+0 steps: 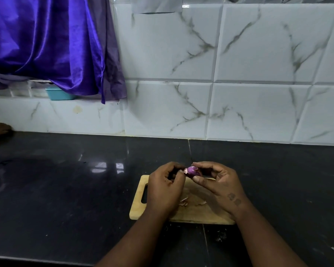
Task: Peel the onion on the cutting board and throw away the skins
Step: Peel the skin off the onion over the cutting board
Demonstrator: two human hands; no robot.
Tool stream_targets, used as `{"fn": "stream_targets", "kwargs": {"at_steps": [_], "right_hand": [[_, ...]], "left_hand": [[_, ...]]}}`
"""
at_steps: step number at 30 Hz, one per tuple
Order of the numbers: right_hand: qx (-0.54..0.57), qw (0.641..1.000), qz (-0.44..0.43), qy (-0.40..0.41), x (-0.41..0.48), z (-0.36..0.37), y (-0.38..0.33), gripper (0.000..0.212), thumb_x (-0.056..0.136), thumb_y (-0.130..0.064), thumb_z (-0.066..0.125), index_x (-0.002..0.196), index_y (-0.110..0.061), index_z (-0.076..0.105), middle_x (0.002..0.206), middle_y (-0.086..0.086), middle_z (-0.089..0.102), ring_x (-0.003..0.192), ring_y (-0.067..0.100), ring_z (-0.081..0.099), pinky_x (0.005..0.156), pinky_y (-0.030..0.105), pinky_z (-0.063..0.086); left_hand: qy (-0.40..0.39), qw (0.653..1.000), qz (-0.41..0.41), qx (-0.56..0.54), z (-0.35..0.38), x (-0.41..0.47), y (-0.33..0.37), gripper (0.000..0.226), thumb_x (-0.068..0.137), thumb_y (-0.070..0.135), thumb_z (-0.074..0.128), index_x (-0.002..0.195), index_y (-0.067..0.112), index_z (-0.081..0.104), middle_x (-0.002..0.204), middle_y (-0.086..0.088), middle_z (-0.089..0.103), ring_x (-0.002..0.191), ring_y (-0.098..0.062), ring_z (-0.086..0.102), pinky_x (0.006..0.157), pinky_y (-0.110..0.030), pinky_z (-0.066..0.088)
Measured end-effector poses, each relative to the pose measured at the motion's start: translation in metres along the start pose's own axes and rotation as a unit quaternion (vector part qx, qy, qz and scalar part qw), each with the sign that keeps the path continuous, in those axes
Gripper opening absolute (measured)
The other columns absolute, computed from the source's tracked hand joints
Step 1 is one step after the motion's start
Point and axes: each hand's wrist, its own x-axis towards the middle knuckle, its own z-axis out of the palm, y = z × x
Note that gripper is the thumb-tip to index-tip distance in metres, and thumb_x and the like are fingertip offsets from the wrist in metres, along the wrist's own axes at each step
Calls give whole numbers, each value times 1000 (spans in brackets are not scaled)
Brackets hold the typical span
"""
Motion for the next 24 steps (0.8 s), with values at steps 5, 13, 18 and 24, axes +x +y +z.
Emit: {"fn": "stream_targets", "kwargs": {"at_steps": [5,13,18,24], "right_hand": [[-22,1000,2,-3,-1,0,-2,39,77,1,87,108,-21,81,111,-6,81,109,11,75,96,30,60],[23,999,18,18,-1,-1,-5,38,77,-4,87,111,-19,80,110,0,82,106,17,77,93,35,61],[101,993,52,35,-2,0,-8,40,73,-7,86,112,-12,79,106,6,83,101,20,79,84,32,64],[210,972,84,58,1,4,-10,35,78,-7,77,113,-4,75,104,12,82,92,24,80,79,28,66]], "left_hand": [[5,1000,11,-2,0,0,0,5,94,27,74,94,26,79,84,9,76,80,-4,71,66,-14,55],[17,999,-45,18,2,3,-7,18,94,19,72,78,25,68,68,4,68,60,-2,62,53,-20,51],[-42,989,-40,135,3,0,-6,17,93,32,73,79,31,64,74,4,70,69,-9,66,58,-25,49],[-76,978,-31,192,3,1,-8,14,90,37,76,84,30,65,76,4,72,69,-10,70,63,-34,60]]}}
